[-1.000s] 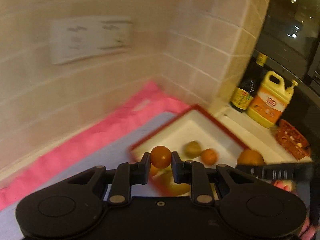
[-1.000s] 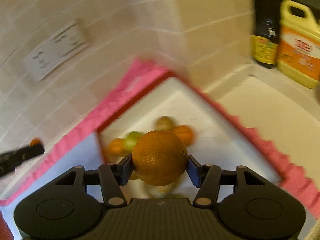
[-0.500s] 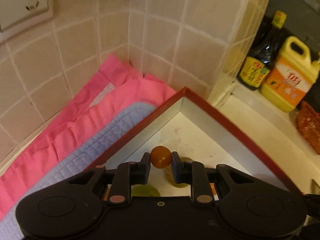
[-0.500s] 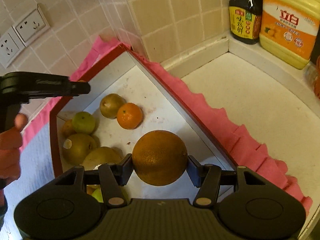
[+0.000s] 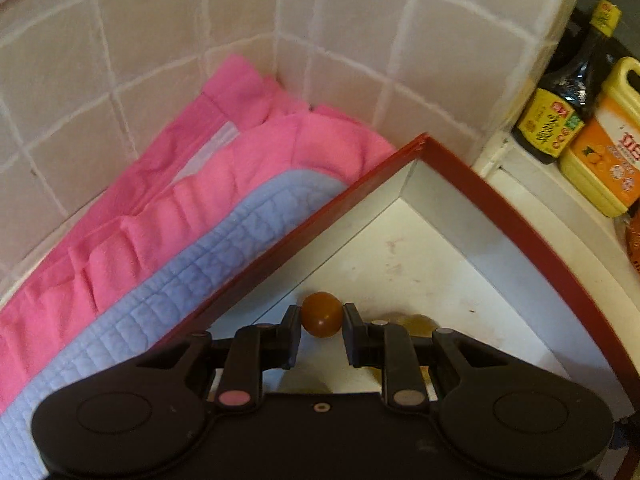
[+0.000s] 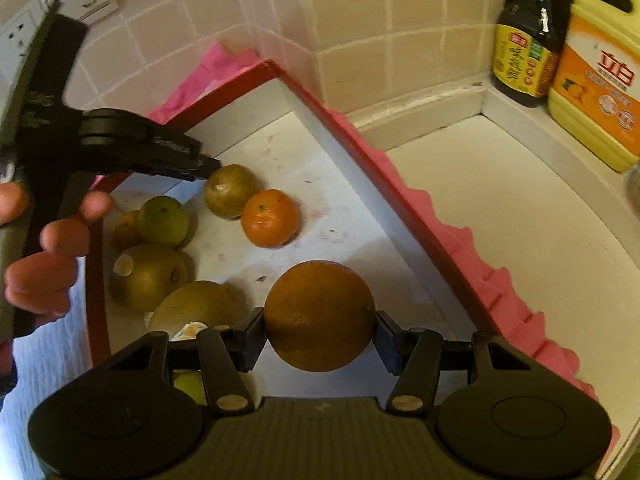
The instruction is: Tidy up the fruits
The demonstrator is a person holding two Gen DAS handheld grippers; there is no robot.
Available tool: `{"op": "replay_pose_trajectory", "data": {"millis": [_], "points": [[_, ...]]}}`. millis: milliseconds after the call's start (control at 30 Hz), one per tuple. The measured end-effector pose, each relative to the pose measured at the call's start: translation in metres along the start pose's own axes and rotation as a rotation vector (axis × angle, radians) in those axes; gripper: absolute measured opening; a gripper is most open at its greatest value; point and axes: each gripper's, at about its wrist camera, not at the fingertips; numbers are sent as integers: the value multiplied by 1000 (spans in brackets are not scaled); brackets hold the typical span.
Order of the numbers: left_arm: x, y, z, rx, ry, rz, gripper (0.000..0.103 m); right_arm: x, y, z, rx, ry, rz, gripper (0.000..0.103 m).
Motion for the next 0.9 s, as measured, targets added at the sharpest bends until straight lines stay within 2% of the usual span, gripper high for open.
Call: {"op": "replay_pose_trajectory", "data": {"millis": [100,367,500,567,733,900], "points": [[7,-1,0,-2,30,-16,25,2,-6,-1,20,11,-29,59],[12,-1,-3,2,34,-3,28,-2,-7,-3,30,-15,-14,59],[10,3,-5,12,28,-2,41,-3,-5,-3,30,-25,-16,60],[8,5,-7,11,17,5,43,-5,-3,-3,27,-30,-15,64],[4,20,-12,-14,12,-3,70,-9,9,-3,7,-42,7,74],[-1,44,-21,-39,-9,-5,70,-12,25,-5,-13,-63,2,75]]}}
Point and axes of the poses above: each gripper's, at about its wrist camera, not at the fingertips, and y roughly against the way its jaws point, x to its left, z to its top, and after that the axes turned 15 degrees about -z, right-handed
